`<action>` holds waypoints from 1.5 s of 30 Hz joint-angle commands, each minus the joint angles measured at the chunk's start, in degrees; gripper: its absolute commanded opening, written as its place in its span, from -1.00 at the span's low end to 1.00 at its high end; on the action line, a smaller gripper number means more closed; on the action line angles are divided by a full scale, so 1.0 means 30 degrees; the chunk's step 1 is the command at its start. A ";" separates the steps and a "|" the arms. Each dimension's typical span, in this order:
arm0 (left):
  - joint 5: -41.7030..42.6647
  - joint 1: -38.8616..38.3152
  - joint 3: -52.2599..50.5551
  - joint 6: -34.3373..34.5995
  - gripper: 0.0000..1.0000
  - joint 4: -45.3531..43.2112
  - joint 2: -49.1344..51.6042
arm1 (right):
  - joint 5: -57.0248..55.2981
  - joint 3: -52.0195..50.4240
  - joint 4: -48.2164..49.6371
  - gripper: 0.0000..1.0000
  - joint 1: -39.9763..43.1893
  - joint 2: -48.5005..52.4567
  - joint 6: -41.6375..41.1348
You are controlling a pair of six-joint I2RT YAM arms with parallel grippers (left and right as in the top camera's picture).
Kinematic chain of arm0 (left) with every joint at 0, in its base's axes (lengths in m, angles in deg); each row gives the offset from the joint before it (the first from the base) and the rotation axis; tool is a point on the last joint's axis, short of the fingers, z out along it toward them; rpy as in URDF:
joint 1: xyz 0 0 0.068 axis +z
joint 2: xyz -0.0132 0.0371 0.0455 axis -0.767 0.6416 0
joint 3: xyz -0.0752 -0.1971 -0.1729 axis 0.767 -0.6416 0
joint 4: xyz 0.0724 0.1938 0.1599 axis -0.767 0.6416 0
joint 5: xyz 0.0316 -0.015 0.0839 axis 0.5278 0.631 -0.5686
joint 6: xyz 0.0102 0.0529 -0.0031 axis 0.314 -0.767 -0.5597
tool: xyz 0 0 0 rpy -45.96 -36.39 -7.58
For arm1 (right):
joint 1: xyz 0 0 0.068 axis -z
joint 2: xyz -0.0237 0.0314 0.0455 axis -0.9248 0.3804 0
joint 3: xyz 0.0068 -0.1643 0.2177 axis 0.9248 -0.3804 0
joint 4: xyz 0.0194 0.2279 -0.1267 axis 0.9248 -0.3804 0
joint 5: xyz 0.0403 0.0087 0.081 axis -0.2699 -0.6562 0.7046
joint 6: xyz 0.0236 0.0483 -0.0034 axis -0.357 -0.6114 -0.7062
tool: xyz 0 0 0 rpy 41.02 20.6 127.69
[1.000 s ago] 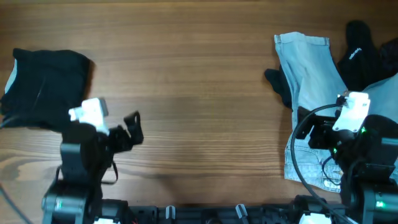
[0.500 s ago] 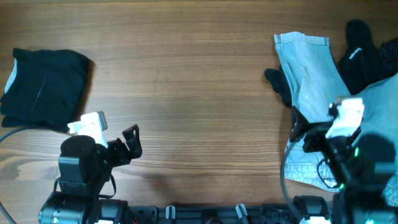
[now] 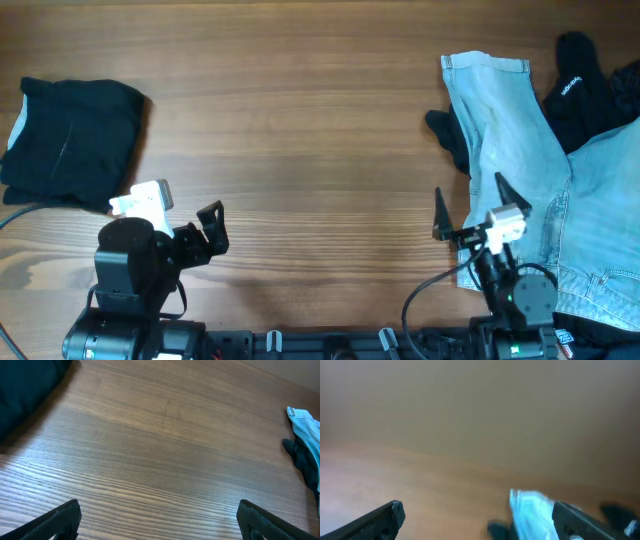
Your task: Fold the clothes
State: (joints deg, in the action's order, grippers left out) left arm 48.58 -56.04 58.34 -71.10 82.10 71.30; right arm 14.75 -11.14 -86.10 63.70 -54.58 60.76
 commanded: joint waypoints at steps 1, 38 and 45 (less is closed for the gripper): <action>0.0087 -0.0102 -0.0044 0.0175 1.00 -0.0102 -0.0102 | 0.0270 -0.0036 -0.0743 0.99 -0.0073 -0.0015 0.0444; 0.0168 0.1355 -1.4229 -0.2339 1.00 -1.6014 -1.0076 | 0.0270 -0.0044 -0.0765 0.99 -0.0073 0.0277 0.0444; 0.0146 0.1311 -1.4229 -0.2353 1.00 -1.6021 -1.0069 | 0.0270 -0.0044 -0.0765 0.99 -0.0073 0.0277 0.0444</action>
